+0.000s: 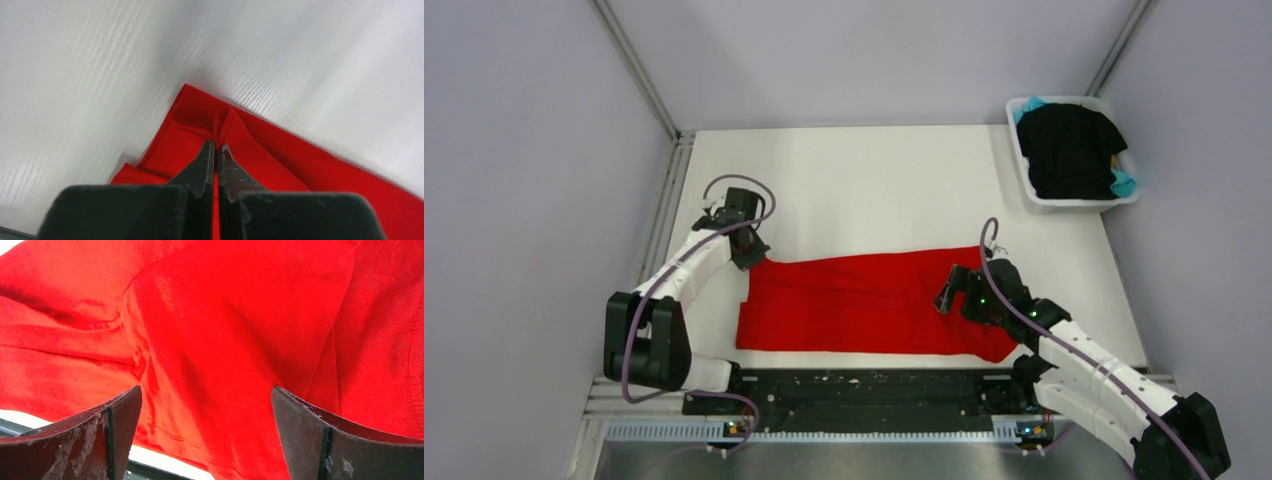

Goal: Fold and stack the t-shirts
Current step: Fold the other side of the tshirt into a rectangle

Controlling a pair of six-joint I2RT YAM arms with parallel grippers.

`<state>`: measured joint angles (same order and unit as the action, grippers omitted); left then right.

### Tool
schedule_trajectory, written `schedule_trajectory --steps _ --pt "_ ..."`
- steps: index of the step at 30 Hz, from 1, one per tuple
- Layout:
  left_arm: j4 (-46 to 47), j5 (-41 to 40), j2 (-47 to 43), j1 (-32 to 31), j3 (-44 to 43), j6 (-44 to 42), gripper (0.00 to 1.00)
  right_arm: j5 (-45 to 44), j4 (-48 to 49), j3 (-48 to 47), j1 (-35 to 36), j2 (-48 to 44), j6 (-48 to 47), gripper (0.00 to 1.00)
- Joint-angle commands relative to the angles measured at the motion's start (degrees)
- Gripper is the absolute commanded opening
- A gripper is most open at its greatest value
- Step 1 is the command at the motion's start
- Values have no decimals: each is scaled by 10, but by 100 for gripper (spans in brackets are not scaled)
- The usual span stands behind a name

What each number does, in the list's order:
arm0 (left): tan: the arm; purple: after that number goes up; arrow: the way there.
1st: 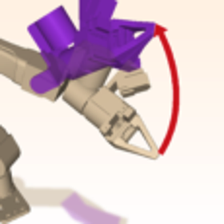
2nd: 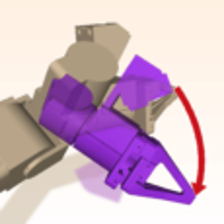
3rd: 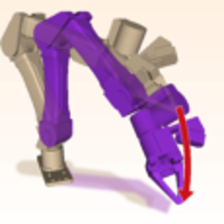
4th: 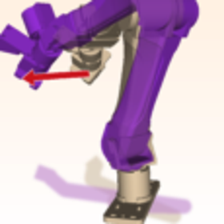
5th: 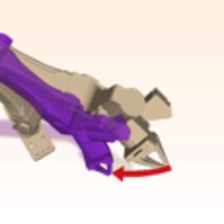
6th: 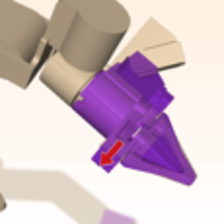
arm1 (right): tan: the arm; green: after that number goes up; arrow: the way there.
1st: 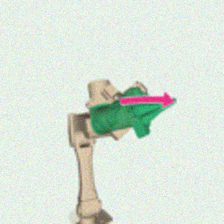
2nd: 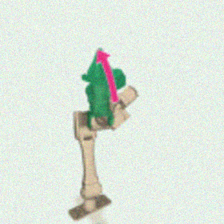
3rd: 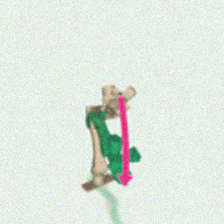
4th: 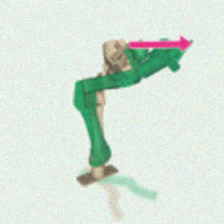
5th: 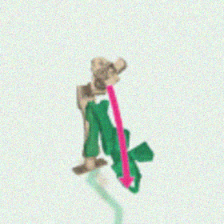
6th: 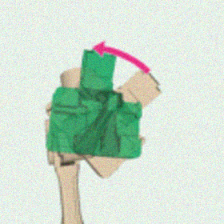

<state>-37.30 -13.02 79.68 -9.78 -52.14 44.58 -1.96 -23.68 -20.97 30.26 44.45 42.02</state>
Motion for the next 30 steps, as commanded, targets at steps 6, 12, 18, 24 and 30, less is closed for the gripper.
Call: schedule_trajectory --steps 6,12,18,24,30 --pt "21 26 3 2 -84 -51 0 -8 1 7 7 5 -5 99" --pt "42 9 -31 2 -47 -57 0 -9 1 10 7 4 -6 99" --pt "54 -64 -77 6 66 -13 0 -6 0 13 7 6 -6 99" --pt "35 -74 -66 19 95 18 35 5 1 11 7 8 -15 99" --pt "1 -55 -86 18 63 15 70 2 -25 -11 7 3 -33 99"
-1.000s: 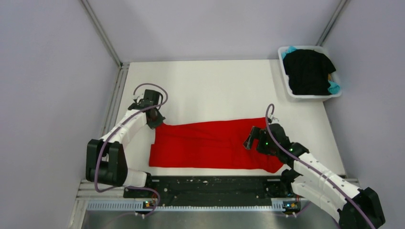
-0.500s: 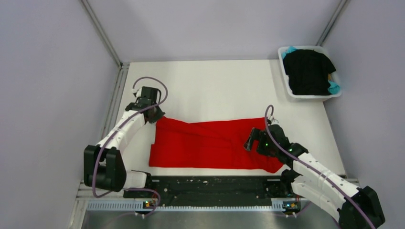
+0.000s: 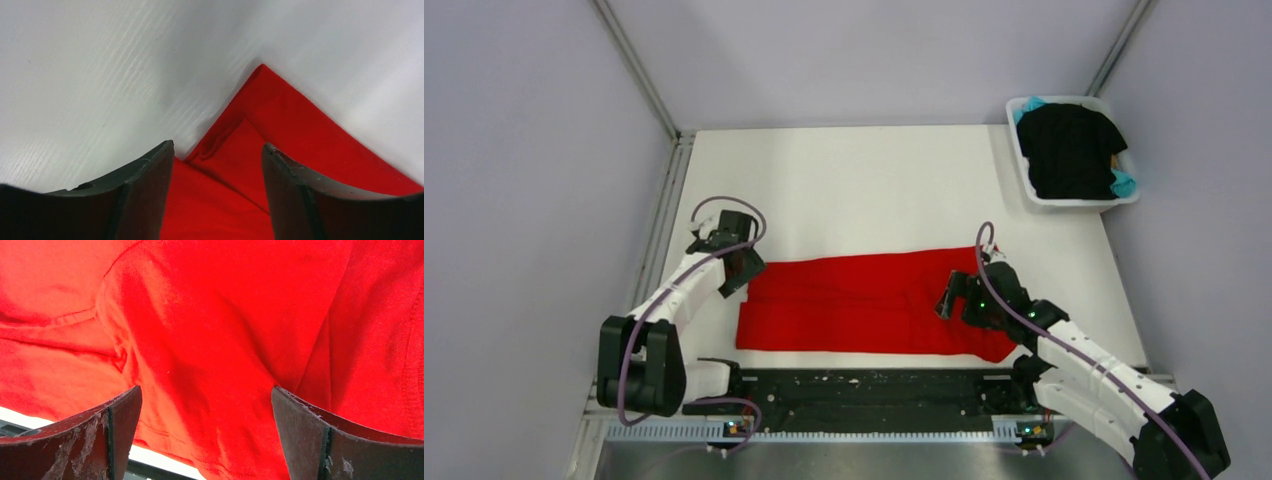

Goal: Fold and stack the t-shirts
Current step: Fold the other side of the tshirt into a rectangle

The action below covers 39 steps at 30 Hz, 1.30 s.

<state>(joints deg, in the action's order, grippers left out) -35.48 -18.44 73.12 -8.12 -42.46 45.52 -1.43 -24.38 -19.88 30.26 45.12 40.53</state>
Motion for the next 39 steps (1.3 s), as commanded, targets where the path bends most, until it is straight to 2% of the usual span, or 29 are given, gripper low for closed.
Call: schedule_trajectory --steps 1,4,8,10,12,16,20,22,28,32,36,38,39 --pt "-20 5 -29 1 -37 5 72 -2 -21 -24 7 -9 -19 99" --pt "-10 45 -54 1 -39 -8 83 1 -22 -22 6 -27 -15 99" --pt "48 172 -58 -13 -26 -35 98 2 -25 -18 7 -50 -8 99" --pt "90 237 -39 -23 -11 -42 99 0 -25 -18 7 -58 -5 99" --pt "109 268 -6 -29 -8 -42 99 -2 -25 -19 7 -61 -3 99" --pt "119 283 60 -37 -12 -40 99 -7 -25 -17 7 -55 -3 99" --pt "105 263 83 -37 -3 -36 99 -7 -25 -15 7 -46 -2 99" --pt "79 236 74 -38 2 -33 99 -5 -25 -12 7 -43 -1 99" --pt "-2 147 -29 -37 38 -28 99 -13 -31 -3 7 -45 3 99" --pt "-57 93 -50 -37 35 -11 99 -16 -33 2 6 -53 5 99" --pt "-33 133 -71 -37 27 -17 99 -19 -33 1 7 -59 8 99" --pt "9 176 -76 -38 21 -26 99 -21 -22 2 7 -59 15 99" --pt "34 224 -74 -38 19 -29 99 -19 -16 4 7 -57 19 99"
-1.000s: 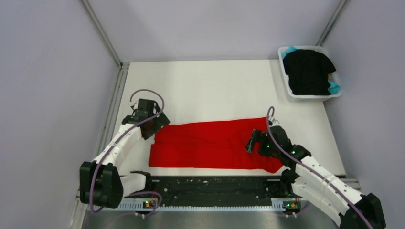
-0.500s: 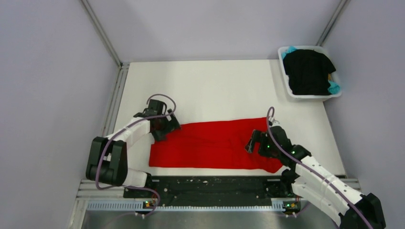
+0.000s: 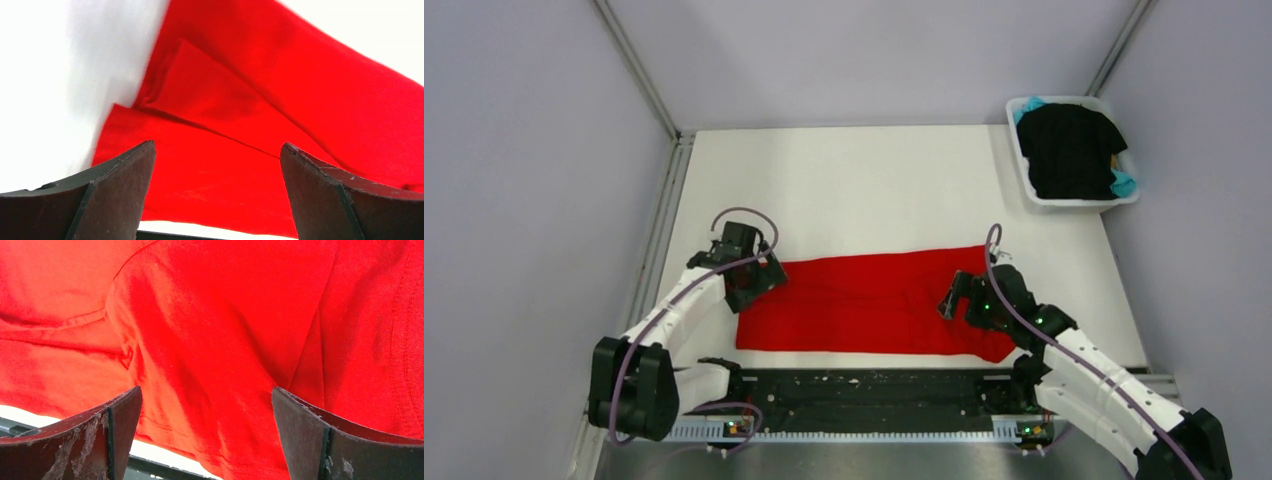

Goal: Fold and stack the t-shirts
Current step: Fold the other side of the tshirt into a rectangle, then rotate the tshirt 90 degrees

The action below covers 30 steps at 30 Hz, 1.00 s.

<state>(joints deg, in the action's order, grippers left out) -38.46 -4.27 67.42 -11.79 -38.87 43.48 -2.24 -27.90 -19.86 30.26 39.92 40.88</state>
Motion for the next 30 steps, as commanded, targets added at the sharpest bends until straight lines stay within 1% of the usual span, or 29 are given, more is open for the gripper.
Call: schedule_trajectory --steps 1,3,8,10,13,15,17,20,23,27,30 --pt "87 107 -10 -3 -20 -10 99 -12 28 5 7 -2 19 99" --pt "129 149 14 -8 -28 -11 99 -15 43 8 7 10 28 99" --pt "178 181 126 -32 -55 -3 99 -49 78 17 -2 76 71 99" --pt "183 190 166 -41 -62 -4 99 -31 100 21 -22 112 75 99" --pt "193 189 206 -45 -63 10 98 14 159 25 -68 178 65 99" --pt "209 198 219 -54 -63 25 98 13 202 2 -89 235 57 99" --pt "213 189 219 -73 -69 34 98 5 224 -51 -105 306 38 99" --pt "191 150 207 -99 -73 50 98 2 241 -155 -139 438 7 99" --pt "173 133 182 -126 -53 80 98 19 268 -269 -162 559 -6 99" --pt "165 117 123 -176 -9 133 98 73 264 -447 -166 718 -23 98" --pt "180 99 80 -221 16 176 98 112 266 -572 -166 825 -22 96"
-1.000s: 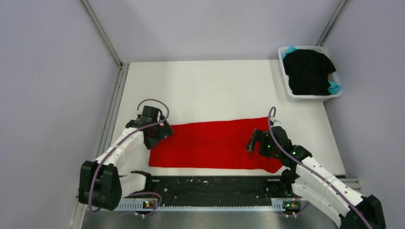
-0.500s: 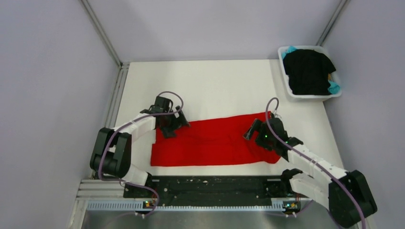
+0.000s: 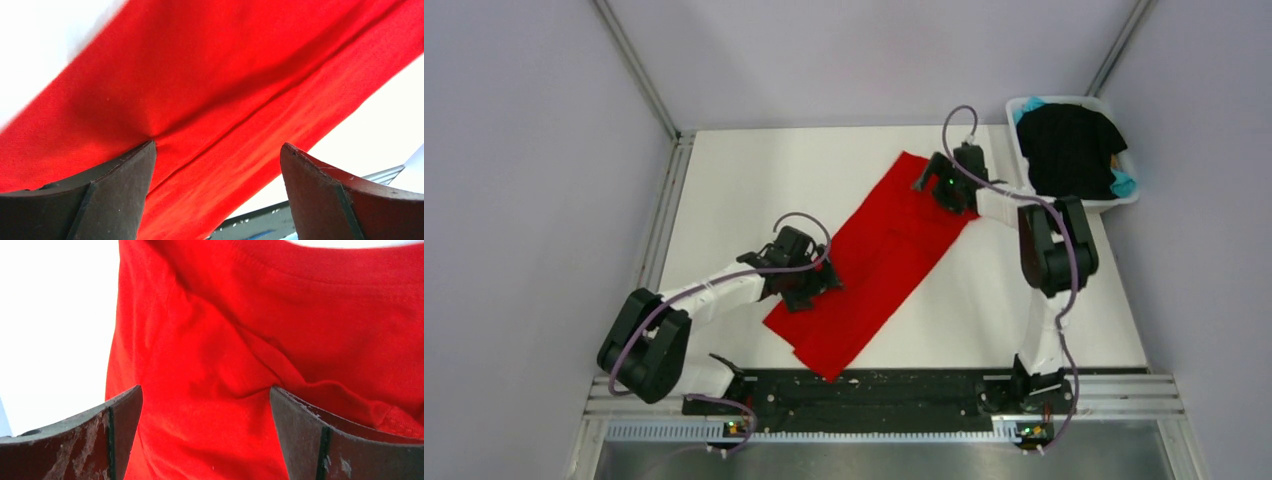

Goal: Fold and stack the t-shirts
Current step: Rotate the tshirt 90 degrees

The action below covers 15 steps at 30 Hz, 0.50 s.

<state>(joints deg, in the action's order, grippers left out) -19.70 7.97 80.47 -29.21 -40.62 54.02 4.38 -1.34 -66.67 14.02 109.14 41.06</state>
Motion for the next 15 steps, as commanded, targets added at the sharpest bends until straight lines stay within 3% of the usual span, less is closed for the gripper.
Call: schedule_trajectory --steps 1,7,12,15 --pt "5 -27 -57 -63 40 83 98 50 -4 -146 -3 166 -25 96" --pt "26 -46 -27 -118 29 115 98 123 -18 -380 5 359 -12 95" --pt "86 -20 26 -144 10 114 98 148 -28 -531 30 458 5 95" --pt "73 -18 55 -161 -26 93 98 151 -44 -627 41 504 3 95"
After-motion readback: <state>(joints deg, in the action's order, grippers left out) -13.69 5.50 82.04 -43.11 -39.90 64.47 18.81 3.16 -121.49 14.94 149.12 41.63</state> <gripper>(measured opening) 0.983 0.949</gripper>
